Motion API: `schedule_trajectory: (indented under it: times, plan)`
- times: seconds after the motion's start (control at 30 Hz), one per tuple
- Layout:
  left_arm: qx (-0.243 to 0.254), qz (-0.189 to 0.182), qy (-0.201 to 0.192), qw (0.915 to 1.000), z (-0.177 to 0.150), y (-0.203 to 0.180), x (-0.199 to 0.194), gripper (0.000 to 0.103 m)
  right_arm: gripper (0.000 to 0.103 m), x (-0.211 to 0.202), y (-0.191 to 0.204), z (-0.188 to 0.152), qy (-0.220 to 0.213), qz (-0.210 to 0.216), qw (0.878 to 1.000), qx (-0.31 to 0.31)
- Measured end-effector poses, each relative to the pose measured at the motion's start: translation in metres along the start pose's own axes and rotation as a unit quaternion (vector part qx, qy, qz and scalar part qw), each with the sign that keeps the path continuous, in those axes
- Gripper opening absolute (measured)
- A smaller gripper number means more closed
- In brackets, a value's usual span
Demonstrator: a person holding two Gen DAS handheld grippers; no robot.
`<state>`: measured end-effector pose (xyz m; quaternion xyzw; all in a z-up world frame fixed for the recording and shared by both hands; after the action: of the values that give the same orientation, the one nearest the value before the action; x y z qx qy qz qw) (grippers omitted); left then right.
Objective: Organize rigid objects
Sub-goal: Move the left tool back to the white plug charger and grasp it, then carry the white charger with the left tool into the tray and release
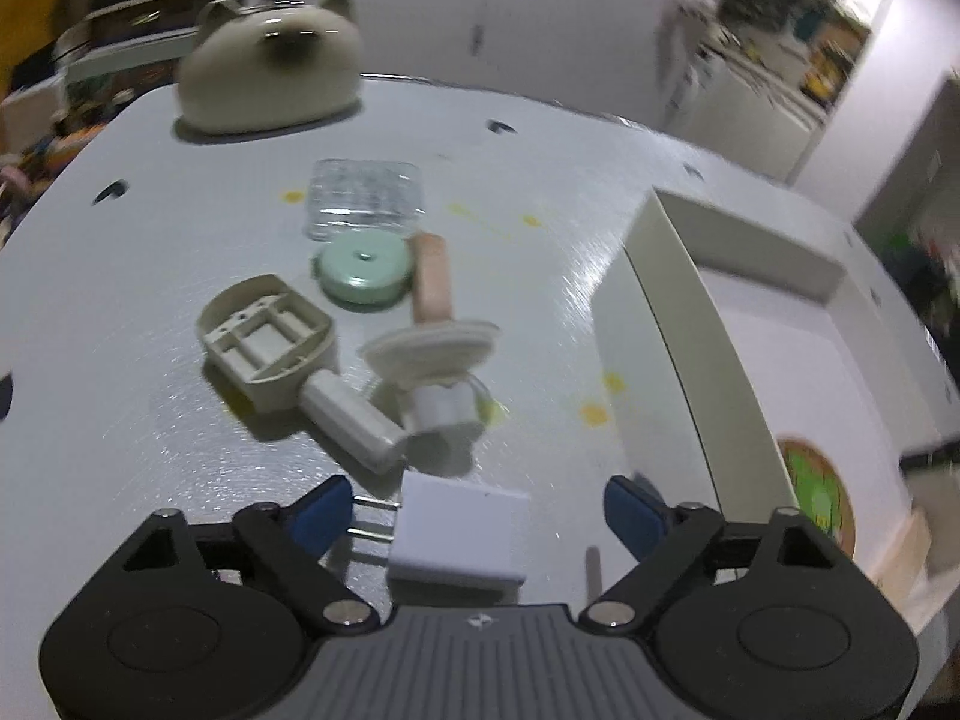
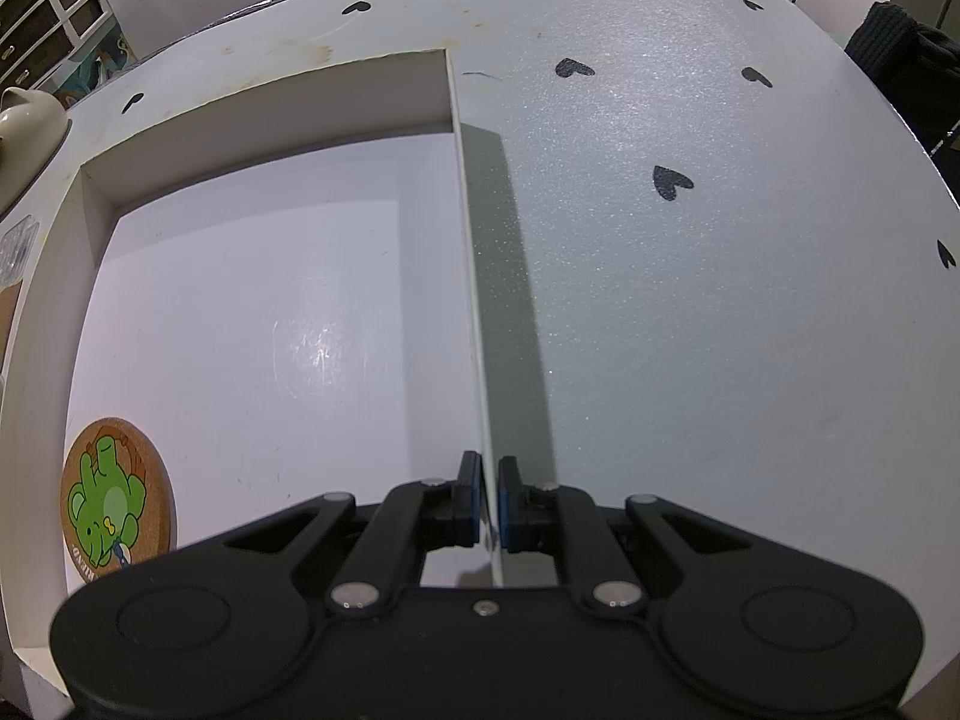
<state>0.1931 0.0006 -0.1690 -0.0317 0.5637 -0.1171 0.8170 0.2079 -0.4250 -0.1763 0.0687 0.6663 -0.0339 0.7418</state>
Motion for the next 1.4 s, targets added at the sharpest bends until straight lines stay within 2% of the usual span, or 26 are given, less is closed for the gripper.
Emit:
schedule_trajectory:
  times: [0.17, 0.3, 0.53, 0.7, 0.8, 0.9, 1.1, 1.4]
  plan:
    - [0.039, 0.009, 0.016, 0.9991, -0.005, -0.009, 0.001, 0.076, 0.008, 0.000, 0.000, 0.000, 0.000, 0.000, 1.000, 0.000]
    - [0.040, 0.014, 0.018, 0.9989, -0.007, -0.010, -0.001, 0.064, 0.008, 0.000, 0.000, 0.000, 0.000, 0.000, 1.000, 0.000]
    - [0.033, 0.010, 0.020, 0.9992, -0.007, -0.011, -0.003, 0.063, 0.008, 0.000, 0.000, 0.000, 0.000, 0.000, 1.000, 0.000]
    - [0.038, -0.019, 0.003, 0.9991, 0.001, -0.020, -0.019, 0.063, 0.008, 0.000, 0.000, 0.000, -0.001, 0.000, 1.000, 0.000]
    - [0.041, -0.057, -0.015, 0.9974, 0.008, -0.030, -0.031, 0.063, 0.008, -0.001, 0.000, 0.001, -0.001, 0.000, 1.000, 0.001]
    - [0.059, -0.078, -0.029, 0.9948, 0.018, -0.048, -0.041, 0.063, 0.008, -0.001, 0.000, 0.001, -0.002, -0.001, 1.000, 0.001]
    - [0.122, -0.124, -0.046, 0.9837, 0.038, -0.097, -0.049, 0.063, 0.008, -0.001, 0.001, 0.000, -0.005, 0.001, 1.000, 0.001]
    - [0.212, -0.168, -0.031, 0.9623, 0.051, -0.171, -0.035, 0.063, 0.008, -0.002, 0.000, -0.002, -0.009, -0.001, 1.000, -0.002]
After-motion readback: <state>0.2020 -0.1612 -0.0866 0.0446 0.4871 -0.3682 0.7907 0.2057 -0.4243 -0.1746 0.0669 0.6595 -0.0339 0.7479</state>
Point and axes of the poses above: each gripper's, at about its wrist camera, not at the fingertips, and x roughly the way its jaws point, y to its left, z to its top, the point moved 3 cm from there along x, roughly the way its jaws point, and after that the axes turned 14 degrees about y, right-handed, at the moved point
